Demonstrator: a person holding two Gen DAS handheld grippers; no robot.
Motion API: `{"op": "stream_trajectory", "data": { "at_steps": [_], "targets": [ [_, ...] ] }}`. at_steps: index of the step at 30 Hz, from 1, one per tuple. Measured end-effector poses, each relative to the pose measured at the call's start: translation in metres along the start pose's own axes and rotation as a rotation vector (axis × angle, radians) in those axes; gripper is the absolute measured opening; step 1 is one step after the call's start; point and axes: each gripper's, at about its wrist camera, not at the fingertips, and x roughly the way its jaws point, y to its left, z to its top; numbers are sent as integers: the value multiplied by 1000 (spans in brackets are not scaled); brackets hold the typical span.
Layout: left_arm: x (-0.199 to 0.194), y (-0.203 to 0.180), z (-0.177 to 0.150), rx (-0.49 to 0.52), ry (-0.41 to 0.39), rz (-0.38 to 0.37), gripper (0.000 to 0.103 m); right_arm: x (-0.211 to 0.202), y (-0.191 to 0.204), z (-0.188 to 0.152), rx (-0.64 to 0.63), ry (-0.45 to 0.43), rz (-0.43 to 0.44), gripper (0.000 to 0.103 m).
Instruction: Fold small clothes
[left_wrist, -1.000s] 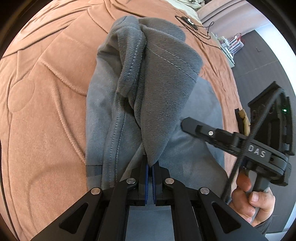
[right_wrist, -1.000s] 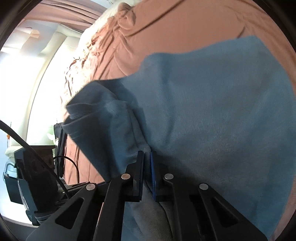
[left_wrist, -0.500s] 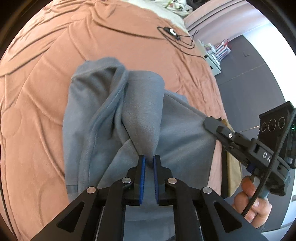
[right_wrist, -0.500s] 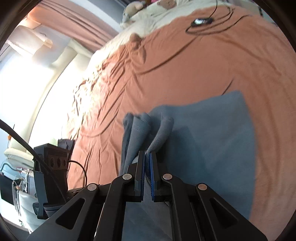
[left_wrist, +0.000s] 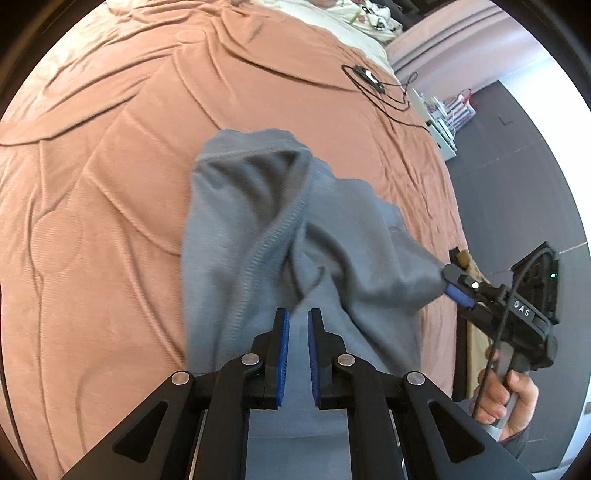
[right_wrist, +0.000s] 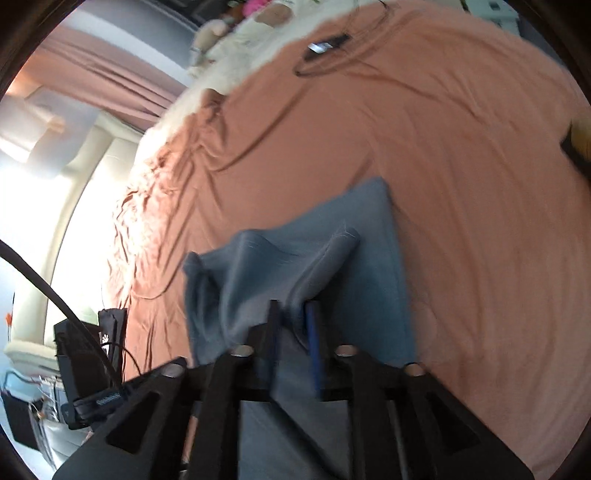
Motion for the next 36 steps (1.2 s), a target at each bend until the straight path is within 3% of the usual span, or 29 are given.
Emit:
{"op": "stream_trajectory", "data": {
  "at_steps": [1,2,8,15,16,17,19,20,22,26,30,36],
  "targets": [
    [-1,2,0,-3,-2,1,10,2,-3,-1,12,0,-3,55],
    [-3,6,1,-6,-5,2,10,2,-6,-1,22,-14,-2,64],
    [-12,26,4,-29,-20,12,10,9,-22,13,92,-15,64,64],
    [-16,47,8,-56,-27,29,10,49,-56,46,224,97,155,63],
    [-15,48,8,-58,-26,30,10,54,-56,51,224,106,151,57],
    [-14,49,9,-62,-24,30,10,59,-57,57,219,120,148,43],
    [-12,49,9,-67,-22,29,10,68,-55,64,196,155,120,29],
    [-11,49,9,-68,-21,28,10,72,-53,68,175,170,98,16],
    [-10,48,9,-66,-20,27,10,75,-47,74,124,180,47,5],
    [-11,50,7,-67,-18,28,10,52,-18,85,-10,84,-43,1],
    [-10,49,7,-67,-18,24,10,18,6,99,-161,-48,-52,1],
    [-7,49,8,-66,-17,24,10,12,15,103,-281,-75,-127,0]
  ]
}}
